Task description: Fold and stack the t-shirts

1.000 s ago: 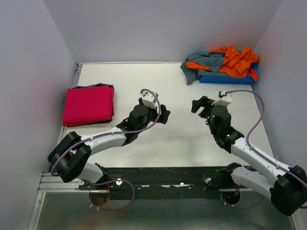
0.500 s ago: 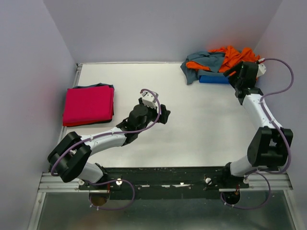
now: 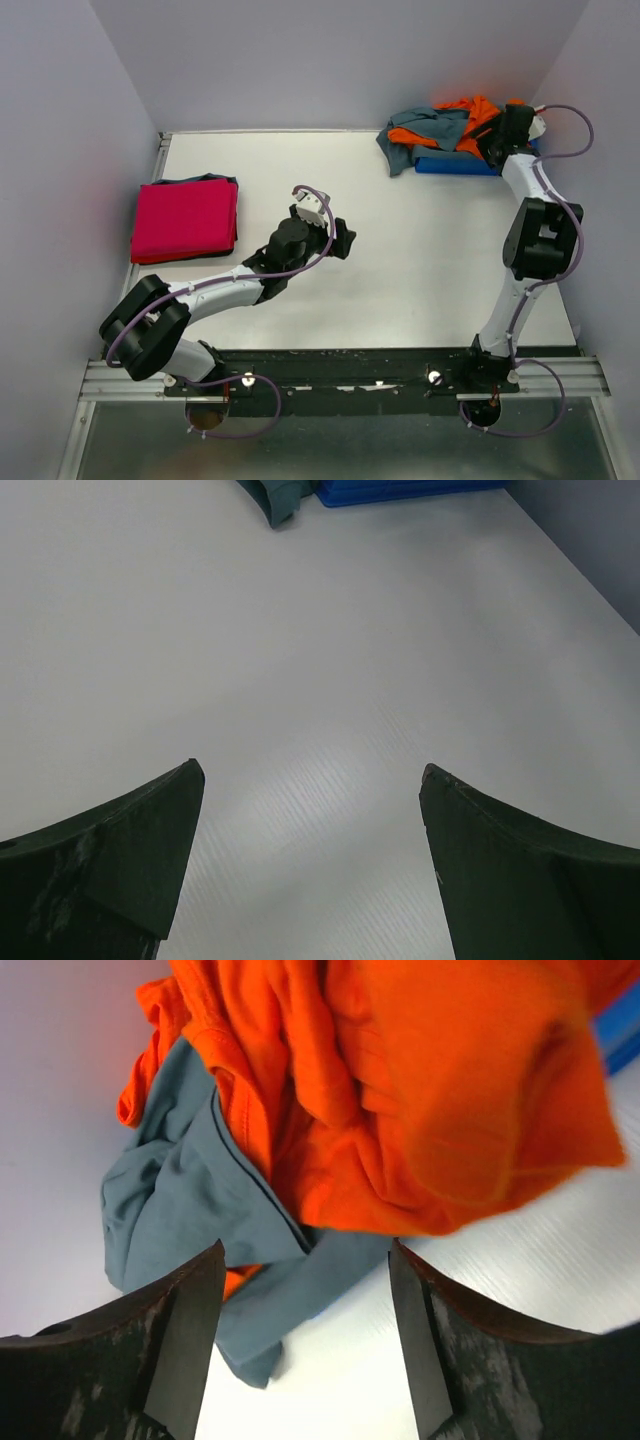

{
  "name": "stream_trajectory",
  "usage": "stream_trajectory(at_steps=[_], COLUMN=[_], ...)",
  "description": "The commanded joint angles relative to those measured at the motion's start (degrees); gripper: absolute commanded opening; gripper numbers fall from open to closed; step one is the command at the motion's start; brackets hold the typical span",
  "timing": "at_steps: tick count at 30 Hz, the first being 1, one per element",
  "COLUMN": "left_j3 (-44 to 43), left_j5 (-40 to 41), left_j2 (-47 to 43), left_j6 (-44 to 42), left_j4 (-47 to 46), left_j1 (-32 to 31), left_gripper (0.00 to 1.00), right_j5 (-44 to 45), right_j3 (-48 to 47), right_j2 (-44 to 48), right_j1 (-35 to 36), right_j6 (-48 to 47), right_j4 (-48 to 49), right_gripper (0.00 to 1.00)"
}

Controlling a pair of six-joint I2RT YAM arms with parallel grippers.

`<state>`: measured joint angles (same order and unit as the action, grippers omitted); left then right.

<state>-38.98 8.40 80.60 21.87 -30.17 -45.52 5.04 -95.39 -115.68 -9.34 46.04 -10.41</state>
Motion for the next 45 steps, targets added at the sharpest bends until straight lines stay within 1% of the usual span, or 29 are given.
stream_trajectory(at_steps=[1, 5, 7, 11, 14, 15, 16, 18, 22, 27, 30, 31, 32, 34, 36, 38, 45], left_j3=[-0.9, -0.7, -1.1, -1.2, -1.3, -1.3, -1.2, -1.3, -1.2, -0.8, -0.6, -0.7, -0.8, -1.0, -1.1, -1.2, -1.1], left_j5=[-2.2, -1.0, -0.8, -0.8, -0.8, -0.7, -0.7, -0.7, -0.5, 0.1, 0.2, 0.2, 0.2, 0.0, 0.0, 0.1, 0.1], left_j2=[-0.9, -1.0, -0.7, -0.3, 0.1, 0.0, 0.1, 0.1, 0.1, -0.5, -0.6, -0.6, -0.5, -0.4, -0.3, -0.2, -0.3], left_j6=[0.9, 0.3, 0.2, 0.2, 0.0, -0.1, -0.1, -0.2, -0.3, -0.6, -0.8, -0.9, -0.9, -0.9, -0.9, -1.0, -1.0], left_j4=[0.6, 0.7, 1.1, 1.2, 1.3, 1.3, 1.2, 1.1, 1.2, 1.1, 0.9, 1.0, 1.2, 1.3, 1.3, 1.4, 1.5], left_j1=[-0.3, -0.4, -0.3, -0.4, -0.4, -0.4, -0.4, -0.4, -0.4, -0.3, -0.4, -0.3, -0.4, -0.3, -0.4, -0.3, -0.4], left_gripper=[0.99, 0.99, 0.99, 0.99, 0.99, 0.99, 0.99, 0.99, 0.99, 0.99, 0.99, 0.99, 0.99, 0.99, 0.99, 0.99, 0.99], right_j5=[-7.8, -10.2, -10.7, -11.4, -13.3, -14.1, -14.7, -14.8, -14.5, -16.5, -16.9, -17.2, -17.6, -18.0, -18.0, -18.3, -20.9], right_j3=[-9.0, -17.4, -21.3, -25.3, -27.7, -28.2, -28.2, -27.0, -23.8, -20.3, -19.3, -19.3, -19.4, -19.6, -19.4, -19.6, -20.3], right_j2=[-7.4, -14.8, -18.0, -22.2, -24.6, -25.0, -25.0, -24.1, -20.4, -17.7, -17.1, -17.1, -17.2, -17.0, -16.5, -15.7, -9.6], right_j1=[-0.1, -0.1, -0.1, 0.0, 0.1, 0.1, 0.1, 0.5, 1.1, 1.4, 1.8, 1.9, 2.0, 2.0, 2.1, 2.2, 2.2], right_j6=[0.3, 0.2, 0.5, 1.1, 1.2, 1.3, 1.4, 1.2, 0.0, 1.2, 1.9, 2.2, 2.5, 2.6, 2.6, 2.6, 2.3], right_j4=[-0.2, -0.7, -1.5, -1.6, -0.9, -0.8, -0.2, 0.6, 1.6, 3.1, 3.6, 3.7, 3.6, 3.5, 3.3, 3.1, 1.2], right_gripper=[0.72, 0.67, 0.66, 0.65, 0.59, 0.55, 0.51, 0.48, 0.48, 0.47, 0.36, 0.26, 0.19, 0.17, 0.06, 0.01, 0.01])
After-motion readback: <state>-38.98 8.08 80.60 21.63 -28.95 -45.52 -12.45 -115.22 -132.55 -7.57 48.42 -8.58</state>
